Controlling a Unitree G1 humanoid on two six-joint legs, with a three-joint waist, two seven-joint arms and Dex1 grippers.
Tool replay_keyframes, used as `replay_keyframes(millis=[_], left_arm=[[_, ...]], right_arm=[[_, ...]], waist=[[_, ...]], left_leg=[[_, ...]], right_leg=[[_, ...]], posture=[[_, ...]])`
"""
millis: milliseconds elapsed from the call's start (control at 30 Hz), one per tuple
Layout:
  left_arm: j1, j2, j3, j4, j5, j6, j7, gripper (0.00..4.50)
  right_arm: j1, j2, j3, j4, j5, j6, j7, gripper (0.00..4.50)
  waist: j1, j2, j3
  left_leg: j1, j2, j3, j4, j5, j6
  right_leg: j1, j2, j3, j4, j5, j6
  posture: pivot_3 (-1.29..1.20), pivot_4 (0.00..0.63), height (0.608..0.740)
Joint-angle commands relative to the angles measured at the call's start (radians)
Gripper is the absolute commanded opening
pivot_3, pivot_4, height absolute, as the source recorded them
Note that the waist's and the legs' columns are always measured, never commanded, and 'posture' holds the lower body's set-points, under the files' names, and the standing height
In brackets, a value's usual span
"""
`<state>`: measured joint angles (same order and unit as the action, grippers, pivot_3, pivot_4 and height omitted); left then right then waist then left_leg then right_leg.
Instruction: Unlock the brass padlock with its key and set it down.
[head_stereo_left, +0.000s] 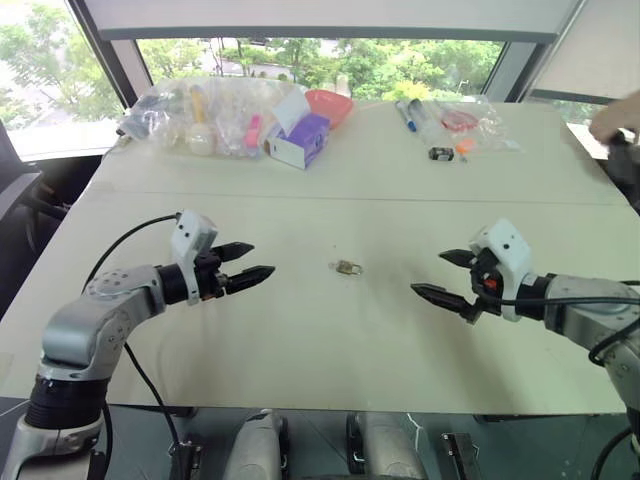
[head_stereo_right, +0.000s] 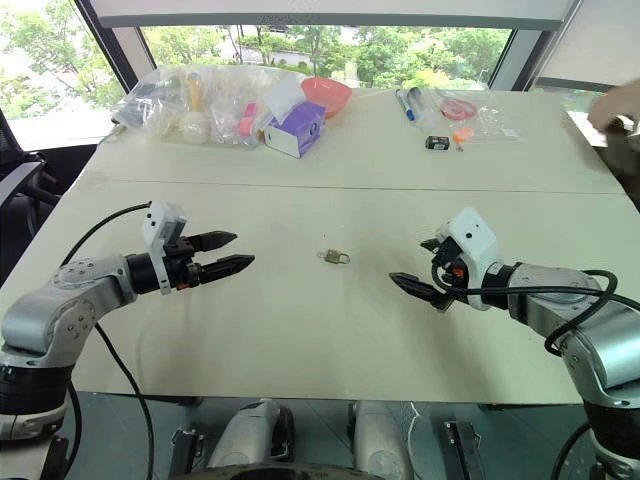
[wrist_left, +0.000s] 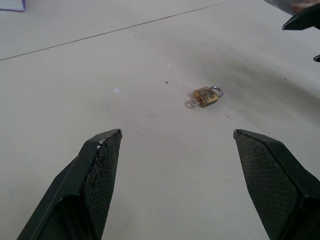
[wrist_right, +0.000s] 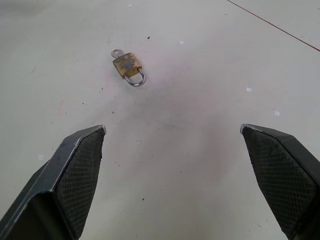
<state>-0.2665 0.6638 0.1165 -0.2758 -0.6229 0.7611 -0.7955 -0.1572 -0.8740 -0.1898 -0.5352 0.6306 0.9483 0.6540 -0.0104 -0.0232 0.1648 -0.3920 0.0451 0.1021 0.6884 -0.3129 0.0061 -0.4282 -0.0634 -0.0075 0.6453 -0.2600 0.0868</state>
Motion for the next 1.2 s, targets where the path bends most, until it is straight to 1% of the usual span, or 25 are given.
replay_keyframes(millis=[33, 233, 367, 467, 533, 633, 767, 900, 1000, 1100, 1200], left_arm=[[-0.003, 0.004, 0.032, -0.005, -0.011, -0.006, 0.006, 3.69], [-0.023, 0.007, 0.017, 0.006, -0.004, -0.005, 0.002, 3.69], [-0.056, 0.012, -0.001, 0.031, 0.006, -0.008, -0.010, 3.69], [-0.104, 0.046, -0.034, 0.085, 0.045, -0.045, -0.061, 3.69], [-0.165, 0.097, -0.062, 0.142, 0.044, -0.055, -0.174, 3.69], [-0.238, 0.160, -0.125, 0.196, 0.047, -0.068, -0.335, 3.69], [-0.300, 0.198, -0.191, 0.249, 0.085, -0.108, -0.457, 3.69], [-0.330, 0.178, -0.205, 0.292, 0.117, -0.140, -0.471, 3.69], [-0.312, 0.161, -0.199, 0.278, 0.121, -0.145, -0.459, 3.69], [-0.284, 0.157, -0.187, 0.251, 0.120, -0.139, -0.450, 3.69], [-0.256, 0.159, -0.166, 0.234, 0.116, -0.130, -0.428, 3.69]], right_arm=[[-0.016, 0.002, -0.006, 0.002, -0.011, -0.026, 0.000, 4.50], [-0.031, 0.020, -0.006, 0.008, -0.018, -0.042, -0.009, 4.50], [-0.043, 0.001, 0.036, 0.023, -0.074, -0.047, -0.024, 4.50], [-0.067, -0.006, 0.084, 0.046, -0.093, -0.040, -0.006, 4.50], [-0.147, 0.020, 0.161, 0.096, -0.109, -0.035, 0.008, 4.50], [-0.273, 0.061, 0.280, 0.194, -0.141, -0.054, 0.068, 4.50], [-0.430, 0.144, 0.407, 0.361, -0.209, -0.097, 0.122, 4.50], [-0.521, 0.231, 0.476, 0.502, -0.264, -0.147, 0.164, 4.50], [-0.561, 0.289, 0.535, 0.584, -0.311, -0.201, 0.204, 4.50], [-0.572, 0.315, 0.566, 0.634, -0.350, -0.234, 0.238, 4.50], [-0.570, 0.325, 0.589, 0.671, -0.383, -0.263, 0.265, 4.50]], waist=[[0.000, 0.000, 0.000], [0.000, 0.000, 0.000], [0.000, 0.000, 0.000], [0.001, 0.000, 0.000], [-0.003, 0.000, 0.000], [-0.007, 0.000, 0.001], [-0.004, 0.000, 0.001], [0.000, 0.000, 0.001], [-0.001, 0.000, 0.001], [-0.002, 0.000, 0.001], [-0.003, 0.000, 0.001]], left_leg=[[0.000, 0.000, 0.000, 0.000, 0.000, 0.000], [0.000, 0.000, 0.000, 0.000, 0.000, 0.000], [0.000, 0.000, 0.000, 0.000, 0.000, 0.000], [0.000, 0.000, 0.000, 0.000, 0.000, 0.000], [0.000, 0.000, 0.001, 0.000, 0.000, 0.000], [0.001, -0.001, 0.002, 0.000, 0.000, 0.000], [0.000, -0.001, 0.002, -0.003, 0.000, 0.000], [-0.004, -0.002, 0.003, -0.003, 0.001, -0.001], [-0.006, -0.002, 0.003, -0.002, 0.001, -0.001], [-0.009, -0.002, 0.003, -0.002, 0.001, -0.001], [-0.014, -0.001, 0.002, 0.001, 0.003, -0.005]], right_leg=[[0.000, 0.000, 0.000, 0.000, 0.000, 0.000], [0.000, 0.000, 0.000, 0.000, 0.000, 0.000], [0.000, 0.000, 0.000, 0.000, 0.000, 0.000], [0.000, 0.000, 0.000, 0.000, 0.000, 0.000], [0.000, 0.000, 0.000, 0.000, 0.000, 0.000], [-0.001, 0.002, 0.000, 0.001, -0.001, -0.003], [-0.003, 0.002, 0.000, 0.000, 0.000, -0.001], [-0.006, 0.002, 0.000, 0.001, 0.000, 0.000], [-0.008, 0.001, 0.000, 0.000, 0.000, 0.000], [-0.011, 0.001, 0.000, 0.001, 0.000, 0.000], [-0.015, 0.001, 0.000, 0.003, 0.000, 0.000]], posture=[[0.00, 0.150, 0.734], [0.00, 0.150, 0.734], [0.00, 0.150, 0.734], [0.00, 0.150, 0.734], [0.00, 0.150, 0.734], [0.00, 0.150, 0.734], [0.00, 0.150, 0.734], [0.00, 0.150, 0.734], [0.00, 0.150, 0.734], [0.00, 0.150, 0.734], [0.00, 0.150, 0.734]])
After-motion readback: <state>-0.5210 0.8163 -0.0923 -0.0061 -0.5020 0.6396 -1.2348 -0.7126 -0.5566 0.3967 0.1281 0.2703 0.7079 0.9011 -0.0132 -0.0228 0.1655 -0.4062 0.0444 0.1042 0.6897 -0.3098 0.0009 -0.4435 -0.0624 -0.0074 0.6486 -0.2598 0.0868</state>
